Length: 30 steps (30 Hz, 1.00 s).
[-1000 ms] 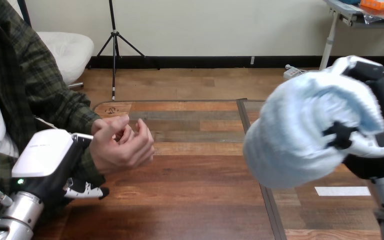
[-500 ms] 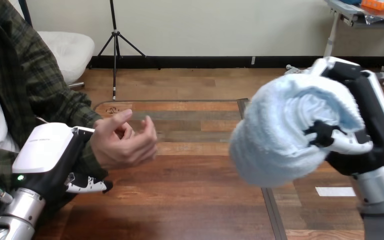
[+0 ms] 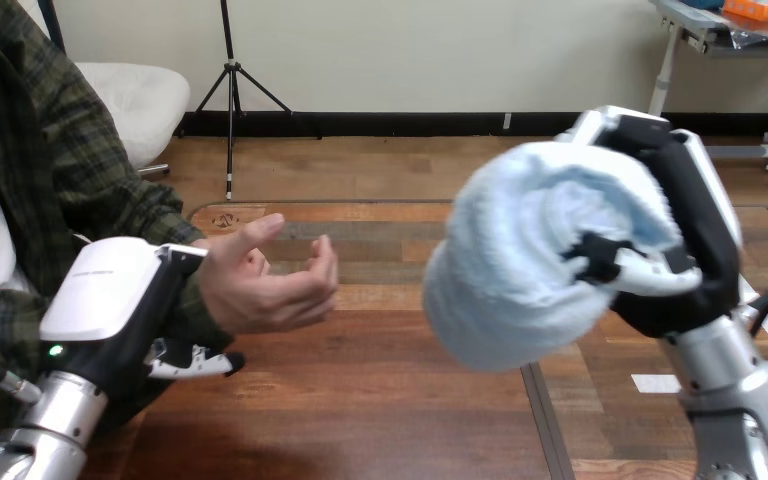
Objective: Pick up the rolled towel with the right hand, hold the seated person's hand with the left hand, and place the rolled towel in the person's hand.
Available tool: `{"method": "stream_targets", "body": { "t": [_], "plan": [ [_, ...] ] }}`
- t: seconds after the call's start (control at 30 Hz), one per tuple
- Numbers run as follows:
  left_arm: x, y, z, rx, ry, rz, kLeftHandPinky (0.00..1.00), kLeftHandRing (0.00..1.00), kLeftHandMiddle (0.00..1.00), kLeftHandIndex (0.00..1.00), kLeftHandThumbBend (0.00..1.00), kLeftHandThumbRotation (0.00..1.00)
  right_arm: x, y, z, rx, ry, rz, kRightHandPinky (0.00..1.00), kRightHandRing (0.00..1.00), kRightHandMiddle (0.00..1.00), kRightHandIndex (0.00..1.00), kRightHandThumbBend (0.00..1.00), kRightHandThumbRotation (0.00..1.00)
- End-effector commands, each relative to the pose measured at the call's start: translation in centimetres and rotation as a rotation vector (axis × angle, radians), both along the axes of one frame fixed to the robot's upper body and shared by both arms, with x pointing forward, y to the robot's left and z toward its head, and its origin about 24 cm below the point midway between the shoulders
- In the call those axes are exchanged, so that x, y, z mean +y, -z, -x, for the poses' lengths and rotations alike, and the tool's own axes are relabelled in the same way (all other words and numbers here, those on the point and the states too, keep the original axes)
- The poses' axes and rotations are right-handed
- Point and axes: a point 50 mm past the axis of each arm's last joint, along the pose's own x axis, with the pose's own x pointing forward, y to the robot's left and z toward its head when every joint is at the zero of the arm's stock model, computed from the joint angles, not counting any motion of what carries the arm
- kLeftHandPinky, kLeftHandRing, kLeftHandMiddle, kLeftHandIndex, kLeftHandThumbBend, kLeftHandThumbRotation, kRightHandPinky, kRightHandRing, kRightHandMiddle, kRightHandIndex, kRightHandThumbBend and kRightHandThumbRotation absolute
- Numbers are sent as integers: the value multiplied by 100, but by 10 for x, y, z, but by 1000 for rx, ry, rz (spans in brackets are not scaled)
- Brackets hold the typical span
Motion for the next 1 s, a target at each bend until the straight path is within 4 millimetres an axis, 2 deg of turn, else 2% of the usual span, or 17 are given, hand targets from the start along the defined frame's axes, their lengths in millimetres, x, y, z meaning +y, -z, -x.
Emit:
{"method": "stream_targets", "body": {
  "t": [0.0, 0.47, 0.97],
  "plan": [
    [-22, -16, -5, -91, 76, 65, 27, 31, 36, 37, 90, 0, 14, -21, -13, -76, -16, -26, 13, 20, 24, 28, 75, 0],
    [-34, -28, -4, -121, 86, 102, 26, 31, 36, 37, 92, 0, 31, -19, -24, -60, -7, -4, 13, 20, 25, 29, 76, 0],
    [-44, -36, -2, -131, 105, 143, 28, 32, 37, 37, 92, 0, 44, -21, -37, -141, 24, 120, 12, 18, 23, 28, 73, 0]
  ]
}}
